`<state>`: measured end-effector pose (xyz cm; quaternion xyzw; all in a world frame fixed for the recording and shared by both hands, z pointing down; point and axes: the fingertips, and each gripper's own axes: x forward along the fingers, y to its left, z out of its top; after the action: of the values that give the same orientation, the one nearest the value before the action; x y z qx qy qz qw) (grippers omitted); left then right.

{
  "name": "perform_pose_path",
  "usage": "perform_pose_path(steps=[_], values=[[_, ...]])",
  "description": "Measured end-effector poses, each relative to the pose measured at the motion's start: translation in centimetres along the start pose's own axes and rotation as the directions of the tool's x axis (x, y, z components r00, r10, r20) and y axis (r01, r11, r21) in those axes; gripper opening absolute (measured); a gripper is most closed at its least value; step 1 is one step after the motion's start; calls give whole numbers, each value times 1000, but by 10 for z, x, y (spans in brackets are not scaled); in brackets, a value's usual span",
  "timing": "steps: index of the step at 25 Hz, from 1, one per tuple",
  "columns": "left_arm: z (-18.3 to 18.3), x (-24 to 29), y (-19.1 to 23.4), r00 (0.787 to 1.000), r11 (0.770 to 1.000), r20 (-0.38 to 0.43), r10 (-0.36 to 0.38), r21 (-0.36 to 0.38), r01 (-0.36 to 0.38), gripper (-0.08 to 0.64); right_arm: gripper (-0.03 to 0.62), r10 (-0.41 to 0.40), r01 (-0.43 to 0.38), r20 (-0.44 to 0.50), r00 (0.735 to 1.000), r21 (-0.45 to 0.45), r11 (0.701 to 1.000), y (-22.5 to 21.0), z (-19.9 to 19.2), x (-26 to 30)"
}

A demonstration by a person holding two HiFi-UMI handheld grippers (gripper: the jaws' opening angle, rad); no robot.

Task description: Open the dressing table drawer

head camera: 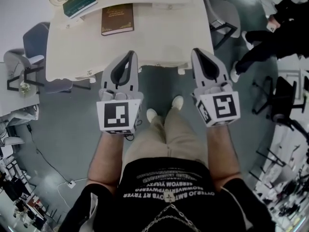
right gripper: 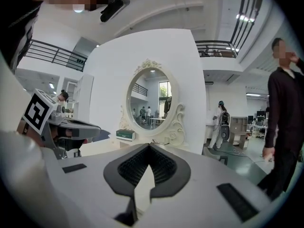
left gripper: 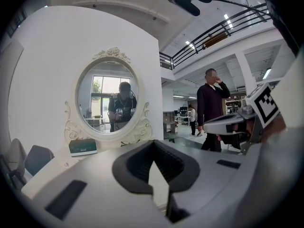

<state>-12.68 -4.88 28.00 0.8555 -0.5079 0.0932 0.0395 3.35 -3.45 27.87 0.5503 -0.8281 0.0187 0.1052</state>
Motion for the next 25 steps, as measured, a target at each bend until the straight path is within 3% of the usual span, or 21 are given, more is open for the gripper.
perform_pose_path(steps=[25], values=[[26, 102, -5, 1000, 1000, 6, 13, 3, -13, 3, 2, 72, -72, -39, 997, -5, 997, -73, -7, 67]])
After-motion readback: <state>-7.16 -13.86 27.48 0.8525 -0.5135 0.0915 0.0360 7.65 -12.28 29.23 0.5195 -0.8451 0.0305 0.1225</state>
